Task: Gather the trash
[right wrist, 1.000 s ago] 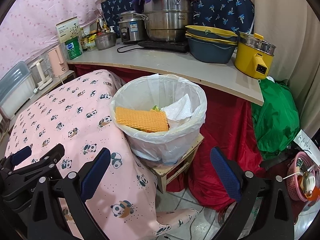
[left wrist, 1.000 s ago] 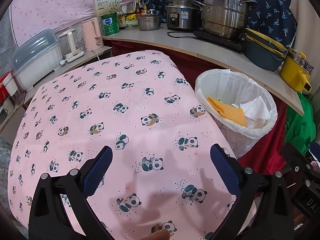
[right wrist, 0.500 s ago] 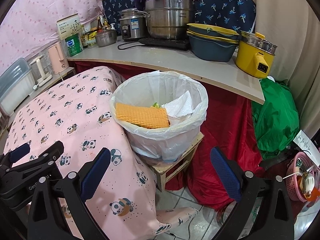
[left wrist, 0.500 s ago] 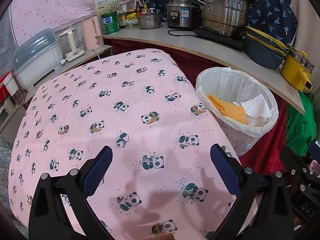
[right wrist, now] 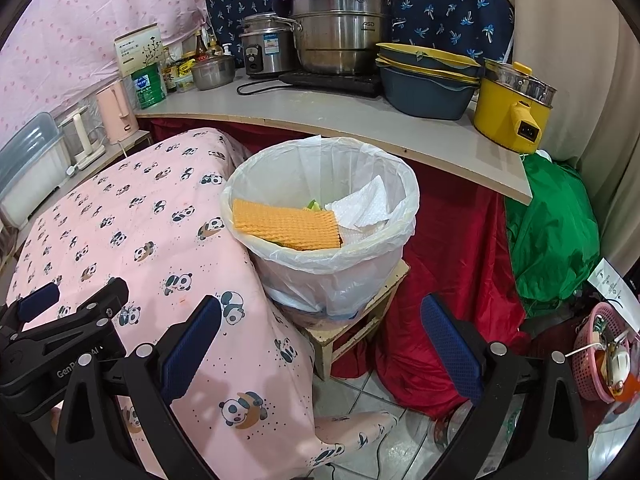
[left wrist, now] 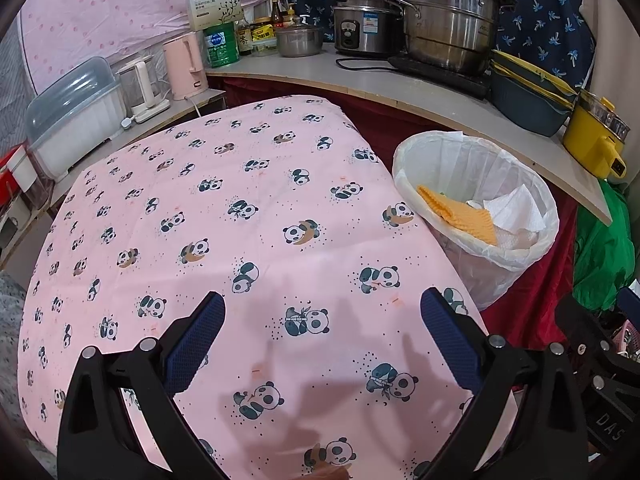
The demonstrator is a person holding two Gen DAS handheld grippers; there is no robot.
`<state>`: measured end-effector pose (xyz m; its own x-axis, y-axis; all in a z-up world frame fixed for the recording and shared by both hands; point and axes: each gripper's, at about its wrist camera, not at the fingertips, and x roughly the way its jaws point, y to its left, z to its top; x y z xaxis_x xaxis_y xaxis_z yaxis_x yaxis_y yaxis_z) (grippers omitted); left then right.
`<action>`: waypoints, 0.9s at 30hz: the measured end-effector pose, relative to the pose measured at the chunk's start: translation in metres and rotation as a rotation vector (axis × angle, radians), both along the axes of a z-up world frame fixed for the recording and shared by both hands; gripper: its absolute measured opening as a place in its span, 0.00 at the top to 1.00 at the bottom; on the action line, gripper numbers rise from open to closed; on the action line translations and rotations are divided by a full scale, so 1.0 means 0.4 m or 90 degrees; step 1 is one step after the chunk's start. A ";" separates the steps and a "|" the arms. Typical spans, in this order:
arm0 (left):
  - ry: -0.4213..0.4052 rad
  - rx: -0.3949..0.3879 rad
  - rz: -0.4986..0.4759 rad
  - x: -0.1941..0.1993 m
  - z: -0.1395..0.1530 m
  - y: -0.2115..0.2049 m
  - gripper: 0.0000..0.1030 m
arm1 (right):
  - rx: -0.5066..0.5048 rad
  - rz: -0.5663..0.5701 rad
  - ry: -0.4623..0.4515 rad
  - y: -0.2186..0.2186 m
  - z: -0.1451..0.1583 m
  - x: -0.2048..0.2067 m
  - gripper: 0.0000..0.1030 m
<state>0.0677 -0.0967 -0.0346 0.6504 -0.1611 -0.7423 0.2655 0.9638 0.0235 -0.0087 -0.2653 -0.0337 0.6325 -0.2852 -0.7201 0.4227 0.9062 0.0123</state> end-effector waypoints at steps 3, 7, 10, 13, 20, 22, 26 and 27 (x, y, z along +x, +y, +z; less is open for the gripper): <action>-0.001 0.001 0.001 -0.001 -0.001 0.001 0.09 | 0.000 0.002 0.001 -0.001 -0.001 0.000 0.06; 0.000 0.001 0.007 -0.002 -0.004 0.007 0.09 | 0.000 0.002 0.001 0.000 -0.001 0.000 0.06; 0.000 0.001 0.009 -0.005 -0.005 0.008 0.09 | -0.002 0.001 0.001 0.002 -0.002 -0.001 0.06; -0.002 0.003 0.009 -0.007 -0.005 0.006 0.09 | -0.005 0.003 0.003 0.004 -0.005 0.000 0.06; -0.002 0.005 0.009 -0.008 -0.005 0.005 0.09 | -0.007 0.009 0.007 0.007 -0.010 0.006 0.06; -0.003 0.005 0.009 -0.009 -0.005 0.008 0.09 | -0.006 0.008 0.006 0.008 -0.010 0.006 0.06; -0.002 0.005 0.009 -0.008 -0.005 0.005 0.09 | -0.007 0.008 0.007 0.007 -0.010 0.006 0.06; -0.002 0.006 0.009 -0.009 -0.005 0.004 0.09 | -0.006 0.009 0.007 0.007 -0.011 0.006 0.06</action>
